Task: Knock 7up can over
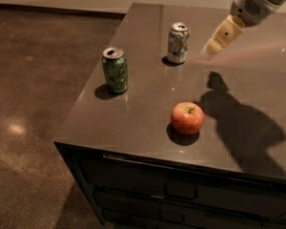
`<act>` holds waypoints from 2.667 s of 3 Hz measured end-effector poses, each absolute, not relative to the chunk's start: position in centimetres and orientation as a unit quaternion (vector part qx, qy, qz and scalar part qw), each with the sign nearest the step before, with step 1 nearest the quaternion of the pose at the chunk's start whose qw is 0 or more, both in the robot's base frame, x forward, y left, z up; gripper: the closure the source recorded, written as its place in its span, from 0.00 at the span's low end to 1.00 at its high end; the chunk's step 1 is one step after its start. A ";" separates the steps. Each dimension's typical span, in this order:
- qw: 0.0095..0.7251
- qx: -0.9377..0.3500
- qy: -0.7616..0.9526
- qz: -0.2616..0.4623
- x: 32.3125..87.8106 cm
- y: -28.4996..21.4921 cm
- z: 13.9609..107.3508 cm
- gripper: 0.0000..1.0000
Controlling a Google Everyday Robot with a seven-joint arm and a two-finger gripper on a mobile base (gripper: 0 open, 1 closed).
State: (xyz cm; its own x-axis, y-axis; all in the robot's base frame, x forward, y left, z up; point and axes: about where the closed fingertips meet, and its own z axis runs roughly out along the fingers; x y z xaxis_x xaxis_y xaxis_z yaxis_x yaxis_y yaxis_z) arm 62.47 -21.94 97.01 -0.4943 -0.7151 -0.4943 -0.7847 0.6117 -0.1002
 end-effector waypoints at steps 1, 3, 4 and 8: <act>0.281 -0.402 0.864 0.108 65.8 -21.3 96.4 0.00; 0.316 -0.384 0.857 0.131 72.2 -18.2 93.8 0.00; 0.320 -0.384 0.857 0.124 74.2 -17.2 92.6 0.00; 0.312 -0.419 0.839 0.151 74.9 -13.3 92.4 0.63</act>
Offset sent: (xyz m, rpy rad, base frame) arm 0.1077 0.0236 -0.0169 0.2328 -0.0752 -0.0879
